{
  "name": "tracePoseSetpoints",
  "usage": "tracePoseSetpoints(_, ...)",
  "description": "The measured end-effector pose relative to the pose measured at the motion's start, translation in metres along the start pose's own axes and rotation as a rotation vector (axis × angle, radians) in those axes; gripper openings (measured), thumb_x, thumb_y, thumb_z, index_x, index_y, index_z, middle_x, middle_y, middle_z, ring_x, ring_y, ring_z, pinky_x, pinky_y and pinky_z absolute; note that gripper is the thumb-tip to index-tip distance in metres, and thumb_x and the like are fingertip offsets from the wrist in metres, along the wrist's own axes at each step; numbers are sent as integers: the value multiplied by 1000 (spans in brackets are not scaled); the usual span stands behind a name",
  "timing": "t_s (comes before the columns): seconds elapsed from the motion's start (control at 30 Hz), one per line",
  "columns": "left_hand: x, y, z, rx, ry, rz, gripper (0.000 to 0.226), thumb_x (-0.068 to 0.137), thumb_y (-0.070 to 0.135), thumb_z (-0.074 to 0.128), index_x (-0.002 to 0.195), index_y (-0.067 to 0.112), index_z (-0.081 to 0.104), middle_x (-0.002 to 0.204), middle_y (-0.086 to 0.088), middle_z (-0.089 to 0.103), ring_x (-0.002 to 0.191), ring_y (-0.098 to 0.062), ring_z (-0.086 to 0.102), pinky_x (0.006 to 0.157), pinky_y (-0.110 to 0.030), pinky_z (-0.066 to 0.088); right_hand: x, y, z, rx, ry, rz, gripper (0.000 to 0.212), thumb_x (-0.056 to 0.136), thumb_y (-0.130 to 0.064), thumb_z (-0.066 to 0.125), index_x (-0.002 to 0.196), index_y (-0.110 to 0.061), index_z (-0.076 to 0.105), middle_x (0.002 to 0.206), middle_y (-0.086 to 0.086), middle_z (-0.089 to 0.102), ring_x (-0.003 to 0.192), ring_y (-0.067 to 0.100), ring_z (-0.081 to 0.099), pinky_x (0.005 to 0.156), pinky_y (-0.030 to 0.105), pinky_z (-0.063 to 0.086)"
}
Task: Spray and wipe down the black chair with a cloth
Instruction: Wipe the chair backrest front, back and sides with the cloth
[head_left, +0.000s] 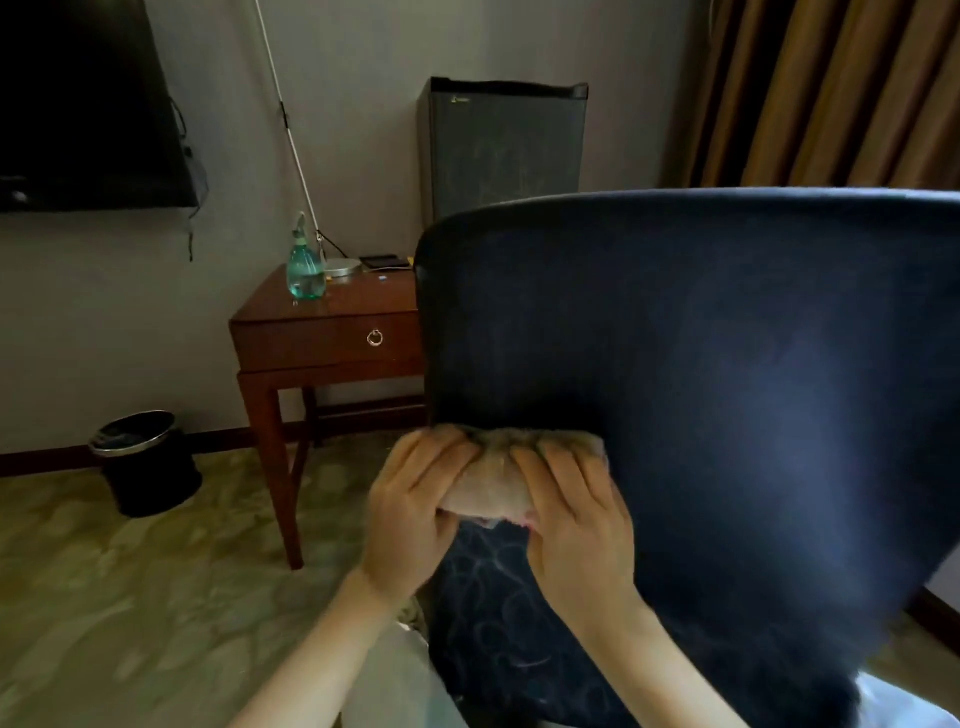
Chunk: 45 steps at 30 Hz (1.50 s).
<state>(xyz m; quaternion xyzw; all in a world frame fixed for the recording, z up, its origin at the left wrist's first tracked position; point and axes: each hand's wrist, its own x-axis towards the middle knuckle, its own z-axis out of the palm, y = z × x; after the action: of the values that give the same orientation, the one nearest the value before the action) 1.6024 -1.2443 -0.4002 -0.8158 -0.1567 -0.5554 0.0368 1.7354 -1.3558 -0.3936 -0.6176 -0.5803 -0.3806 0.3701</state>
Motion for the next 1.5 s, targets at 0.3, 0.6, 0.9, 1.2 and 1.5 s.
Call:
tracePoseSetpoints(0.3, -95, -17, 28, 46, -338, 71, 31, 71, 11, 68, 100, 15, 74, 111, 3, 65, 101, -14, 57, 81, -31, 56, -99, -1, 37, 0, -261, 60, 46, 67, -9, 43, 110, -14, 58, 106, -3, 52, 95, 20, 51, 70, 40, 57)
tracePoseSetpoints(0.6, 54, 5, -61, 60, 178, 43, 29, 86, 8, 61, 113, -1, 64, 112, -19, 66, 108, -31, 57, 100, -33, 43, 73, -46, -50, 78, 121, -88, 43, 75, -6, 46, 111, -6, 68, 116, 12, 63, 106, 29, 51, 80, 37, 49)
tracePoseSetpoints(0.9, 93, -26, -66, 98, 240, 49, 23, 86, 0, 68, 108, -5, 67, 110, -18, 65, 105, -32, 60, 97, -32, 46, 117, -61, -31, -53, 103, -145, 33, 80, -10, 47, 105, -8, 69, 118, 7, 62, 107, 26, 51, 83, 34, 44)
tracePoseSetpoints(1.2, -31, -42, 2, -294, 68, -181, 25, 83, 19, 67, 108, 17, 65, 117, 5, 62, 111, -7, 59, 94, -23, 48, -9, -48, 44, -47, -157, -37, 39, 77, -19, 48, 110, -15, 67, 109, 2, 66, 98, 23, 60, 85, 40, 55)
tracePoseSetpoints(1.5, -89, -53, 18, -304, -69, -280, 22, 79, 23, 67, 101, 17, 70, 115, 14, 61, 107, -4, 60, 85, -32, 54, -55, -50, 61, -32, -211, -1, 39, 66, -14, 44, 91, -16, 75, 93, 2, 69, 93, 21, 53, 73, 39, 58)
